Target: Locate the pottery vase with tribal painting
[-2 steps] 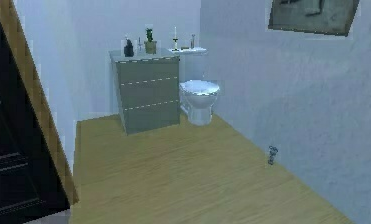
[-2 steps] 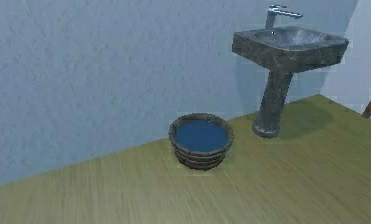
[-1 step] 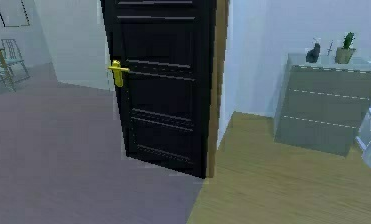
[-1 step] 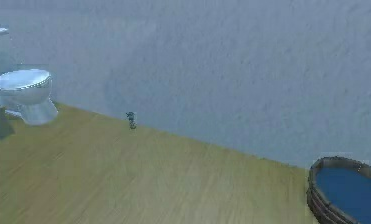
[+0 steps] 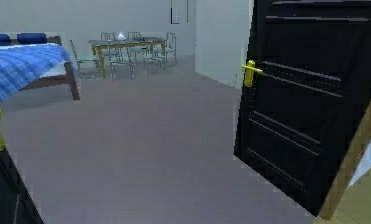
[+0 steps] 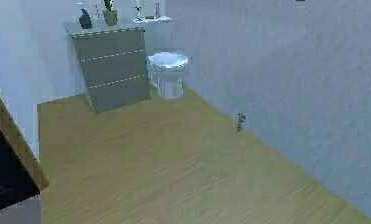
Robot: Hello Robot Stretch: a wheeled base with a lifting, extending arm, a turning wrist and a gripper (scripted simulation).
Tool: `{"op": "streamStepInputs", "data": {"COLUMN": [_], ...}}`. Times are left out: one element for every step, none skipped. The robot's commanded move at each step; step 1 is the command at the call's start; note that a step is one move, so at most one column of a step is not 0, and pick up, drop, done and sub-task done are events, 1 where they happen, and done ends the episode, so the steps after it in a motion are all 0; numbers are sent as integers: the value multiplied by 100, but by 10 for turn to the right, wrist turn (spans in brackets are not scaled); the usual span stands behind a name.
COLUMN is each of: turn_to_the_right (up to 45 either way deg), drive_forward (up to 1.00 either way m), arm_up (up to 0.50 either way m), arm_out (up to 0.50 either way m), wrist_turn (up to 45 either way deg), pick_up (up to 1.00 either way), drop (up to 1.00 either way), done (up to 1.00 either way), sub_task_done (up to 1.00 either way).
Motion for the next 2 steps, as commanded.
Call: {"op": "streamStepInputs", "data": {"turn_to_the_right": [0,-120], "drive_forward": [100,0], "arm_up": [0,0], "arm_out": [0,0], "wrist_turn": [0,0], "pick_up": [0,0], "drop": [0,0], "done": [0,0], "sub_task_done": [0,0]}}
